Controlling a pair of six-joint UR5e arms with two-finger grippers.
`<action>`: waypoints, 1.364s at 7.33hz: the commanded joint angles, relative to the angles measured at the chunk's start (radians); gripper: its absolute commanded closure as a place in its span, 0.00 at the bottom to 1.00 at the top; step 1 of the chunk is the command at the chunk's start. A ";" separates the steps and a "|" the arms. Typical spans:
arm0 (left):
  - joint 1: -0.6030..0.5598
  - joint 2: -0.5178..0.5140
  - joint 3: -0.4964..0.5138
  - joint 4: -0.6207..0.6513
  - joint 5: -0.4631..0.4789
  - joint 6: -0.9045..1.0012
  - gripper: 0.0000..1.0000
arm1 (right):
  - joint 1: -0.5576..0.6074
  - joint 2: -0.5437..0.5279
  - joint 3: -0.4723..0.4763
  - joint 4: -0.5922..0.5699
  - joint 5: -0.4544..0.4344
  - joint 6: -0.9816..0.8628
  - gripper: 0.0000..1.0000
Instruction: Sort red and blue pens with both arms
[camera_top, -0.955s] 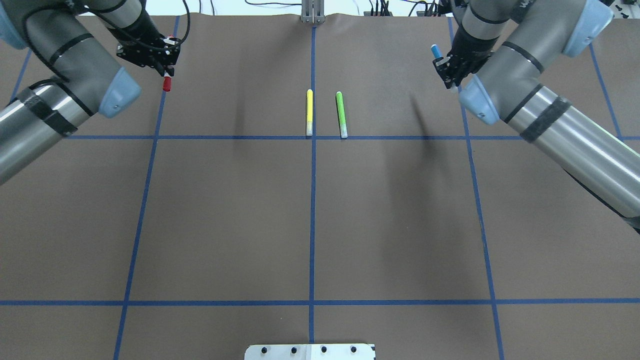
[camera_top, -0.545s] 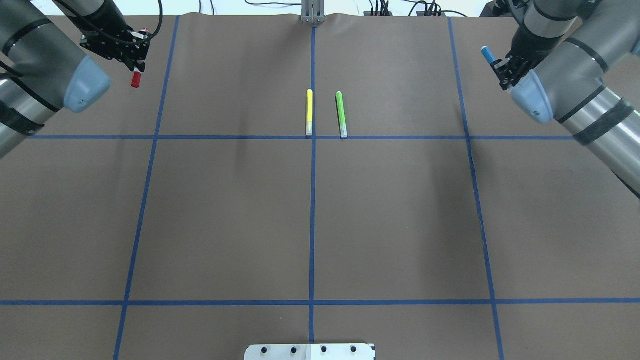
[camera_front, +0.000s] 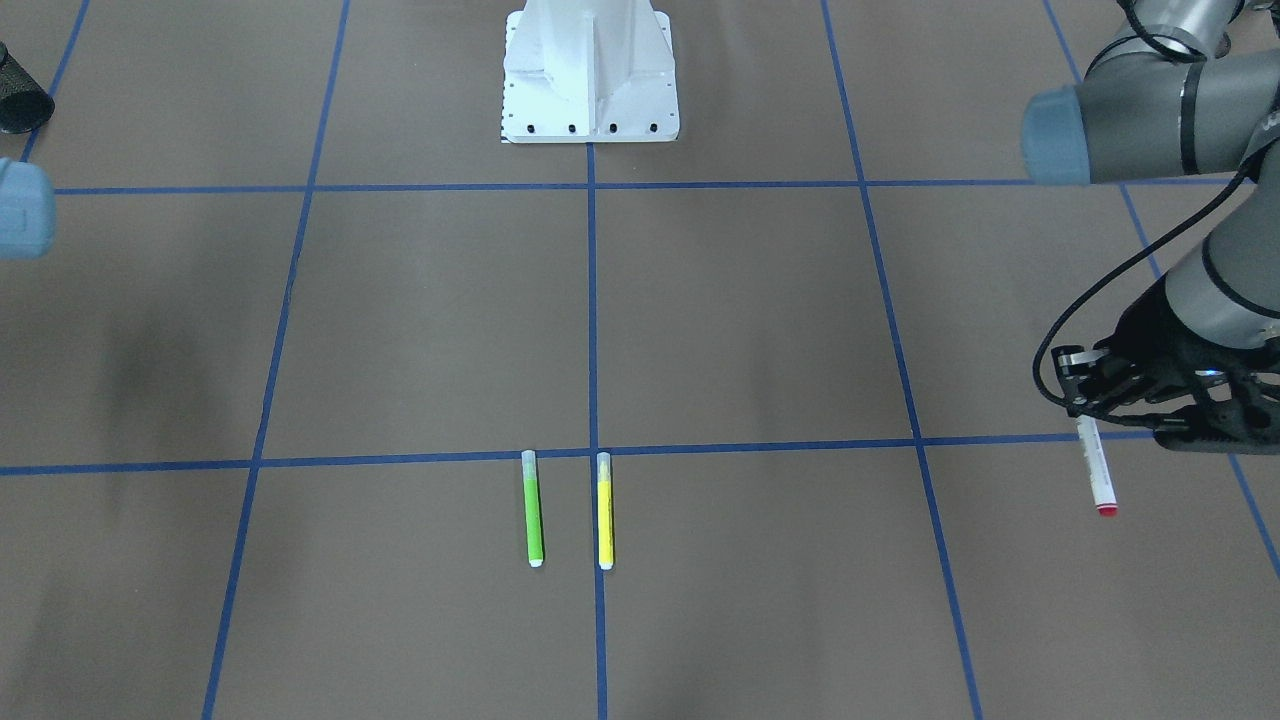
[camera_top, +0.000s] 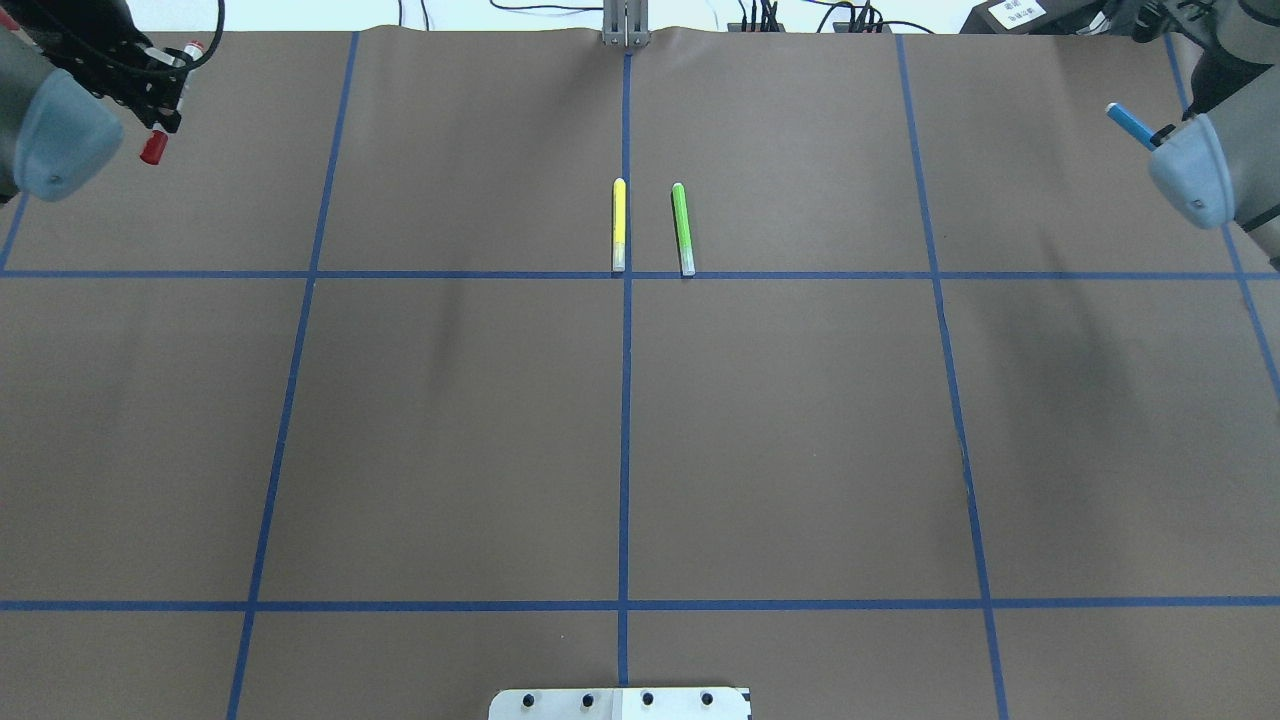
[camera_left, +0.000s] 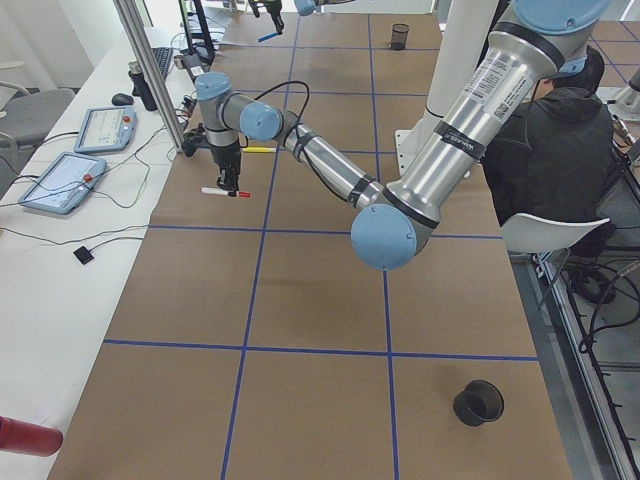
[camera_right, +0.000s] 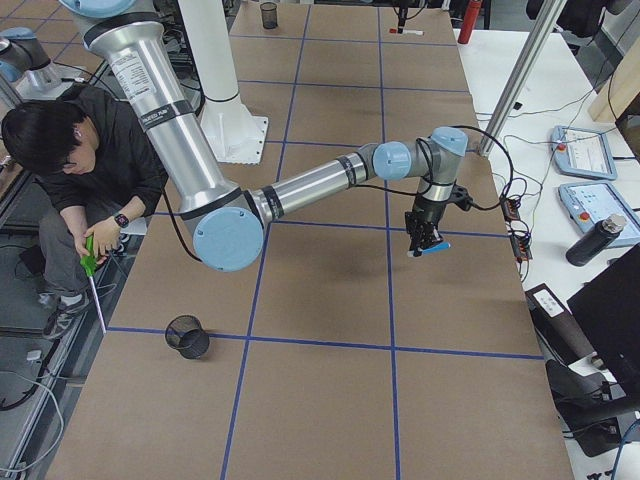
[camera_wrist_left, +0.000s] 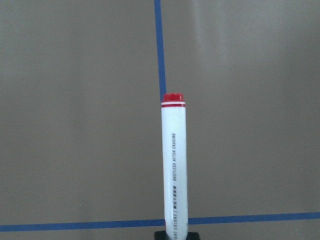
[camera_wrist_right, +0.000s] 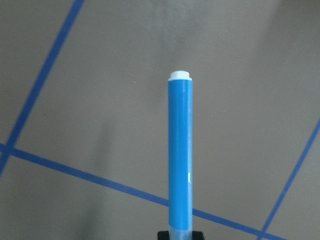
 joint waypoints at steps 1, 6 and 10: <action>-0.062 0.086 -0.038 0.065 0.032 0.160 1.00 | 0.068 -0.086 -0.003 -0.005 -0.003 -0.131 1.00; -0.107 0.295 -0.197 0.088 0.027 0.230 1.00 | 0.252 -0.290 0.076 -0.288 -0.001 -0.428 1.00; -0.107 0.389 -0.386 0.235 0.021 0.230 1.00 | 0.290 -0.562 0.283 -0.554 0.047 -0.434 1.00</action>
